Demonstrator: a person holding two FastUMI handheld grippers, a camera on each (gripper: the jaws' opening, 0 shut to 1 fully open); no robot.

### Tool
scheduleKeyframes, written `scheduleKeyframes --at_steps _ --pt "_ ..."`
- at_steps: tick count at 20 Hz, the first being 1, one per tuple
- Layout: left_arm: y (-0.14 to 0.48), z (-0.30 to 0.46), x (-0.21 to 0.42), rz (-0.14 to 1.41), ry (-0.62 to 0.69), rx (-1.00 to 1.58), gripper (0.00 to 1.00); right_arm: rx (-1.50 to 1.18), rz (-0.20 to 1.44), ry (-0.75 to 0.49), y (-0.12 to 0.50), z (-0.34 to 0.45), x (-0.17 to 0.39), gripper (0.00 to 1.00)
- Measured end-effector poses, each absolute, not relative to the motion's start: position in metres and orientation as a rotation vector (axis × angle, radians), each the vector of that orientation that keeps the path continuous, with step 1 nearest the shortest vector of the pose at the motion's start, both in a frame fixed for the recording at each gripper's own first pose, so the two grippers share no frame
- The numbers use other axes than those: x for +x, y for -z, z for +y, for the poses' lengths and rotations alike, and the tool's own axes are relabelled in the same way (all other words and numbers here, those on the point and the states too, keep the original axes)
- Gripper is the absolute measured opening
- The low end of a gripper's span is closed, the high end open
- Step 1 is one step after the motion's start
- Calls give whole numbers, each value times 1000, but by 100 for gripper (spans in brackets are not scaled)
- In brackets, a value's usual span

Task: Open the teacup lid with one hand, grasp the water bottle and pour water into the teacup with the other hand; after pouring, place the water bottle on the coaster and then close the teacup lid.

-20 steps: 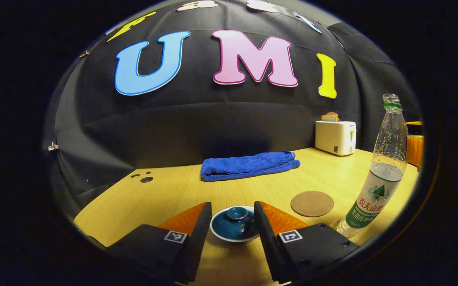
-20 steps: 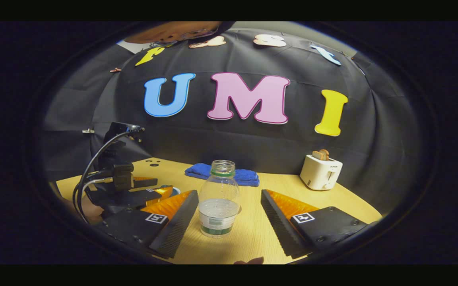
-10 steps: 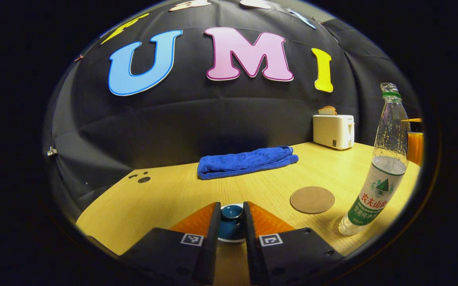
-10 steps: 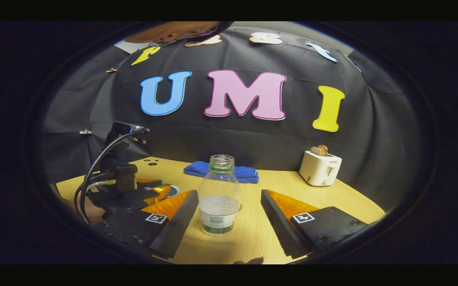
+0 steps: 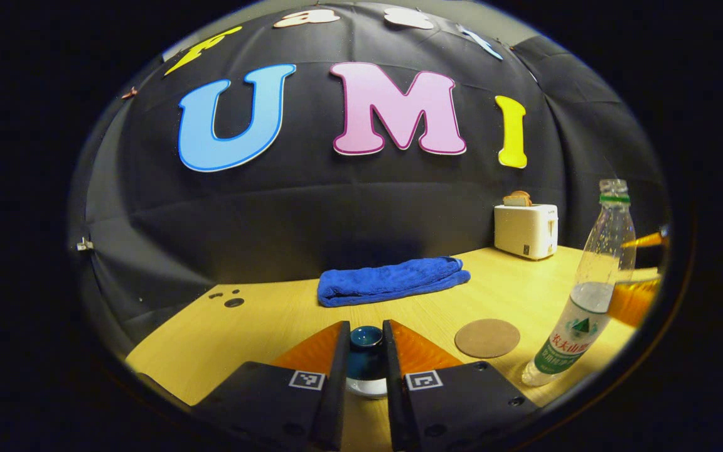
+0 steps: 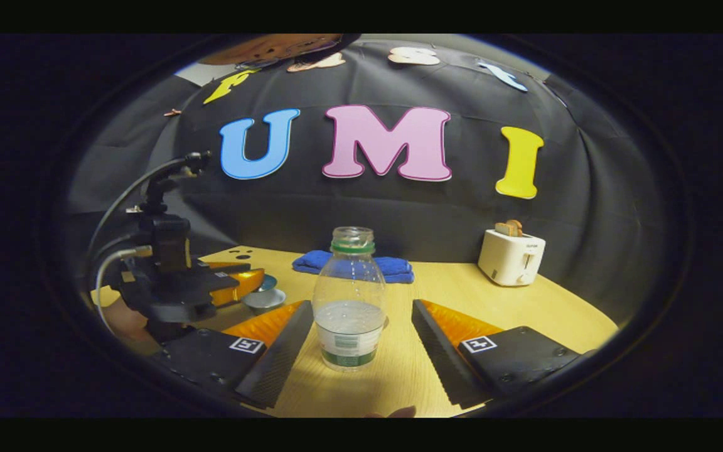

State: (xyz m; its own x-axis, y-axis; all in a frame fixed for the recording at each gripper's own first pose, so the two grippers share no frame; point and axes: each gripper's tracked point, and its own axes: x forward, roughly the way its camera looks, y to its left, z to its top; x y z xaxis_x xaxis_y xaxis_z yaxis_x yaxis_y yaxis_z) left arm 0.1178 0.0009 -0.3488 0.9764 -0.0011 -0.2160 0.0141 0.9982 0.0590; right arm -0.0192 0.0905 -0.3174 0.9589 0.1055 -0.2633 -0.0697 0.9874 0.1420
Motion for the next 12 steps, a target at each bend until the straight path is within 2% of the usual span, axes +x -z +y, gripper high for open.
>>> scheduleKeyframes --at_steps 2,5,7,9,12 --pt "340 12 108 221 -16 45 32 129 286 -99 332 97 -19 98" --pt "332 24 101 218 -35 43 36 138 316 -107 353 104 -18 98" --pt "331 30 99 219 -49 40 29 155 314 -110 358 107 -14 98" --pt "331 35 97 216 -61 32 32 159 322 -101 364 106 -11 98" --pt "333 38 96 222 -67 30 32 158 330 -92 370 104 -9 98"
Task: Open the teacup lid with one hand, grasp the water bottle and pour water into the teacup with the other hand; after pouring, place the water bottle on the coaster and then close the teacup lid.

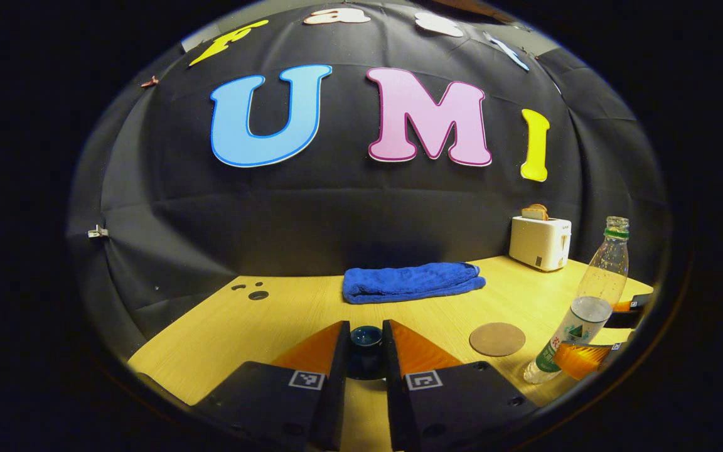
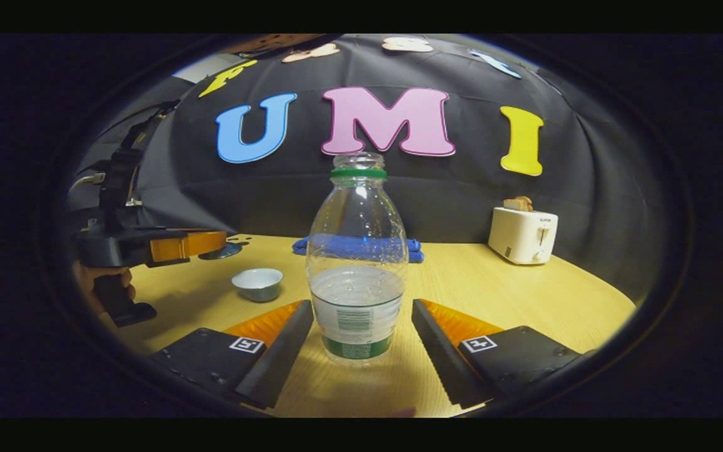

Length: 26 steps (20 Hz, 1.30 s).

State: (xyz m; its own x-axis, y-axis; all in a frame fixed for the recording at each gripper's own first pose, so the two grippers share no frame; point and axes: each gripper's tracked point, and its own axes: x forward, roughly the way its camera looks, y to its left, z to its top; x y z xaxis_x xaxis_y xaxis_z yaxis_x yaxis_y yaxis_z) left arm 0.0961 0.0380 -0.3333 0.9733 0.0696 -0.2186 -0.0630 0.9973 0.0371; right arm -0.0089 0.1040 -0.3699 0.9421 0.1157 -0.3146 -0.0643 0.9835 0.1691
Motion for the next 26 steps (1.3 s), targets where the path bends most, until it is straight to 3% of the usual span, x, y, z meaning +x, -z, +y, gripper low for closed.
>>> scheduleKeyframes --at_steps 5,11,15,16,22,23,26 --pt "331 42 98 209 -78 40 29 150 354 -104 378 108 -9 97" --pt "330 45 97 210 -79 32 32 155 405 -113 383 112 -9 74" --pt "329 53 94 207 -92 37 29 57 412 -68 372 101 6 76" --pt "328 55 93 206 -94 36 32 18 422 -51 369 97 14 76" --pt "322 74 86 193 -123 24 32 -246 416 -51 355 89 37 76" --pt "320 77 85 190 -126 23 36 -305 410 -52 353 87 42 76" --pt "318 86 82 184 -132 24 29 -479 400 -37 351 83 52 76"
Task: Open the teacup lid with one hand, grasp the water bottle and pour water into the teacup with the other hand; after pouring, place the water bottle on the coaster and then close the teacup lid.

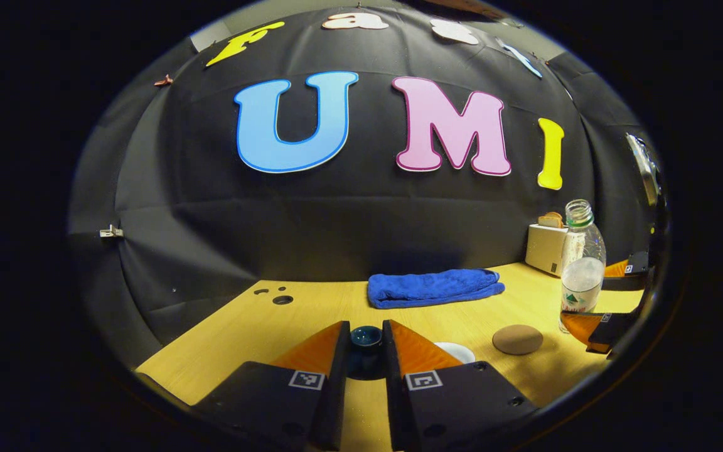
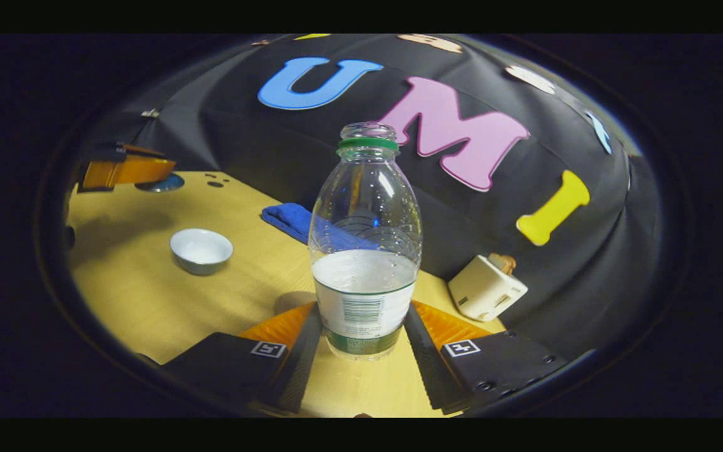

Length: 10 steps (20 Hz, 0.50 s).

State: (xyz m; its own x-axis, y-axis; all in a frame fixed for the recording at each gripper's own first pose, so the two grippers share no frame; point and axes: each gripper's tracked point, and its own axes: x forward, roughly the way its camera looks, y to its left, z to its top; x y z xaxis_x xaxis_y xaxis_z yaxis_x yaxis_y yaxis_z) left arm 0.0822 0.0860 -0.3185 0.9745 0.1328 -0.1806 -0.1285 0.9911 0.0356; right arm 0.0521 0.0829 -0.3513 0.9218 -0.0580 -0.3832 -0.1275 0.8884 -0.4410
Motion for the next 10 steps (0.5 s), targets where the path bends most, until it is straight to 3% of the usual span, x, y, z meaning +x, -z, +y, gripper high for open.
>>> scheduleKeyframes --at_steps 10 --pt "319 111 69 179 -171 35 32 -958 356 -99 342 101 85 75"
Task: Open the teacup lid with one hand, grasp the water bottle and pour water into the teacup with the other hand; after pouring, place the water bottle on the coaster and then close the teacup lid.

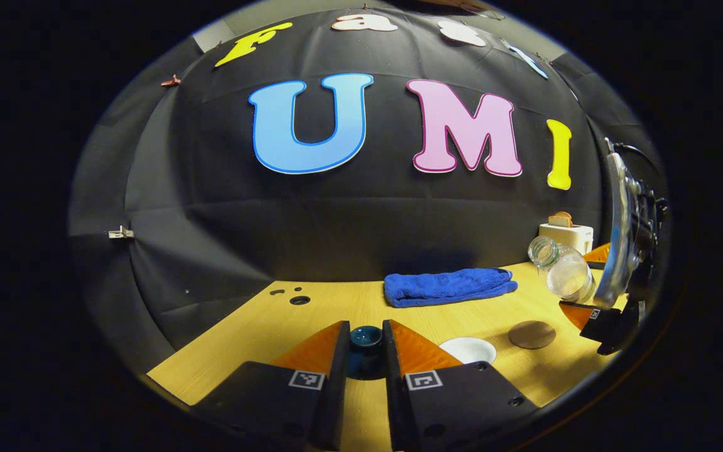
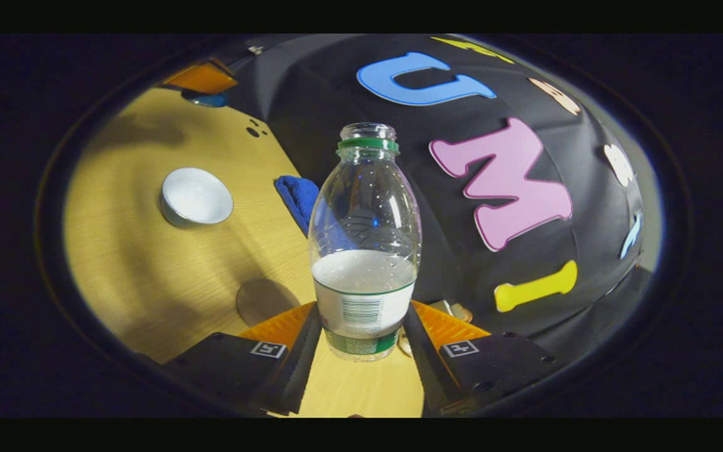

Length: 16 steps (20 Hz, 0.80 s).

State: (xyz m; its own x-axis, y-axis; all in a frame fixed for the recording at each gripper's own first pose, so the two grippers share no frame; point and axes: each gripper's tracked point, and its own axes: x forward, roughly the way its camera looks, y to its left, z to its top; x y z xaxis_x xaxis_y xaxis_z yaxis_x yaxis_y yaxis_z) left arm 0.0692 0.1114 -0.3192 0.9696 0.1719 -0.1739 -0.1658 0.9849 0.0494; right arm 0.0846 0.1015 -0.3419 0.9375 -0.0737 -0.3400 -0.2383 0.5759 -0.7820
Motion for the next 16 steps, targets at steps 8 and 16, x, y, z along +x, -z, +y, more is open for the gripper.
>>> scheduleKeyframes --at_steps 8,16 --pt "324 123 62 188 -188 30 33 -1185 324 -132 339 111 100 75" --pt "328 125 56 194 -197 23 33 -1360 273 -150 335 108 112 75"
